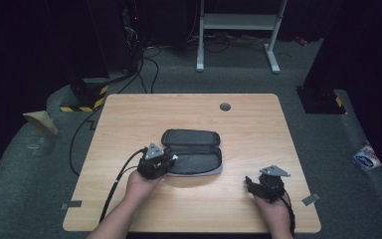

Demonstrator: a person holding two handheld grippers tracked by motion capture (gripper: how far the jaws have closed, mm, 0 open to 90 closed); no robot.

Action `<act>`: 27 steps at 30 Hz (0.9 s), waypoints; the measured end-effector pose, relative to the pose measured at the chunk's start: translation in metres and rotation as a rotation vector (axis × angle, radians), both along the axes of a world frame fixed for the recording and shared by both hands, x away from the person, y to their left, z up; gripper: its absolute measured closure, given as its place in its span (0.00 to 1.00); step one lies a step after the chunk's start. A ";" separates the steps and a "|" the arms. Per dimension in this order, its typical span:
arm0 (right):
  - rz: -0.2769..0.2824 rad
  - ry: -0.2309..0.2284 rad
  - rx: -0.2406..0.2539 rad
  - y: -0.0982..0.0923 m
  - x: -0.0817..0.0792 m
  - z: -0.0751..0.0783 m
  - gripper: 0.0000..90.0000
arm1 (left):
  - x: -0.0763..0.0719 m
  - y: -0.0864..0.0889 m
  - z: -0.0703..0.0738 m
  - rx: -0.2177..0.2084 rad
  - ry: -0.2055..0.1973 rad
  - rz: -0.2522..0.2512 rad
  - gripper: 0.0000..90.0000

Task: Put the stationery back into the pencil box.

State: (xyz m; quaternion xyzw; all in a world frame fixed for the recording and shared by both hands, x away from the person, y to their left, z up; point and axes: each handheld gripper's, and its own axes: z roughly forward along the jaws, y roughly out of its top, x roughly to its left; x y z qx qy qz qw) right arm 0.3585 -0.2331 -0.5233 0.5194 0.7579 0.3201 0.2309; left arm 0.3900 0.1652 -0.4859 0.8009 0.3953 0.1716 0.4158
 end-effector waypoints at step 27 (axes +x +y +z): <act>0.002 -0.002 -0.001 0.000 0.000 0.000 0.33 | 0.000 0.010 0.003 -0.090 -0.011 0.036 0.65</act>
